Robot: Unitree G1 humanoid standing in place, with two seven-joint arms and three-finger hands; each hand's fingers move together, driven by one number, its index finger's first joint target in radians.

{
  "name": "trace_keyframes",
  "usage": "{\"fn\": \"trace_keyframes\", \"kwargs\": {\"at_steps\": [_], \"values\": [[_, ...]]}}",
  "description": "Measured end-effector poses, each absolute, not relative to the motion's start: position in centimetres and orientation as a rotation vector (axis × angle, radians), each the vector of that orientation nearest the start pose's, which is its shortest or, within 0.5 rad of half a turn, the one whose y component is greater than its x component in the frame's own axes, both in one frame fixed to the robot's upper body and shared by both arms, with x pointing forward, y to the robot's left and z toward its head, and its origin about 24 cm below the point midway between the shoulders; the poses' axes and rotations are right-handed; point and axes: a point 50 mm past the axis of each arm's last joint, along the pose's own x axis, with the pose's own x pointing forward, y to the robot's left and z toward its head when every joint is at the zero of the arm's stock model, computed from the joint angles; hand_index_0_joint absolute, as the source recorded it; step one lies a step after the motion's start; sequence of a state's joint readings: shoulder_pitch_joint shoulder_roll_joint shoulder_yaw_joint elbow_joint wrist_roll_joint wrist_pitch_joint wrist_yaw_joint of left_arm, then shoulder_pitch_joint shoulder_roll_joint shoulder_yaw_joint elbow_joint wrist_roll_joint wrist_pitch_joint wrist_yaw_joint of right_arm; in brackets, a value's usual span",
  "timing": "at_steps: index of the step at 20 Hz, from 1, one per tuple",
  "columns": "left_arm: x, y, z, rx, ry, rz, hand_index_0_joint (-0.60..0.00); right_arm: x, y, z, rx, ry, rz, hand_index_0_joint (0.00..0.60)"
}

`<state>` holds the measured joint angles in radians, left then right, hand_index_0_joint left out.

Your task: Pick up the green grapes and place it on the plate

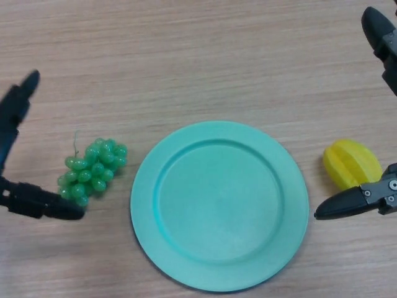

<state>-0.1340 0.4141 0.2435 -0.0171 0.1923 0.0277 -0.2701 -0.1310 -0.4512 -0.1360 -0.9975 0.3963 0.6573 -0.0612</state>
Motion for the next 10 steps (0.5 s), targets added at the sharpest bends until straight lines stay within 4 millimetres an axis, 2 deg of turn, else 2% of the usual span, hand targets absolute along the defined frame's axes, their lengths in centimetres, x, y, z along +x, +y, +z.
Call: {"fn": "trace_keyframes", "kwargs": {"at_steps": [6, 10], "values": [[28.4, 25.8, 8.6, 0.634, -0.031, 0.019, 0.000, 19.5, -17.0, 23.1, -0.196, -0.448, 0.168, 0.000], [29.1, 24.6, 6.4, 0.701, 0.023, -0.053, 0.000, 19.4, -17.5, 22.9, -0.199, -0.435, 0.149, 0.000]]}}
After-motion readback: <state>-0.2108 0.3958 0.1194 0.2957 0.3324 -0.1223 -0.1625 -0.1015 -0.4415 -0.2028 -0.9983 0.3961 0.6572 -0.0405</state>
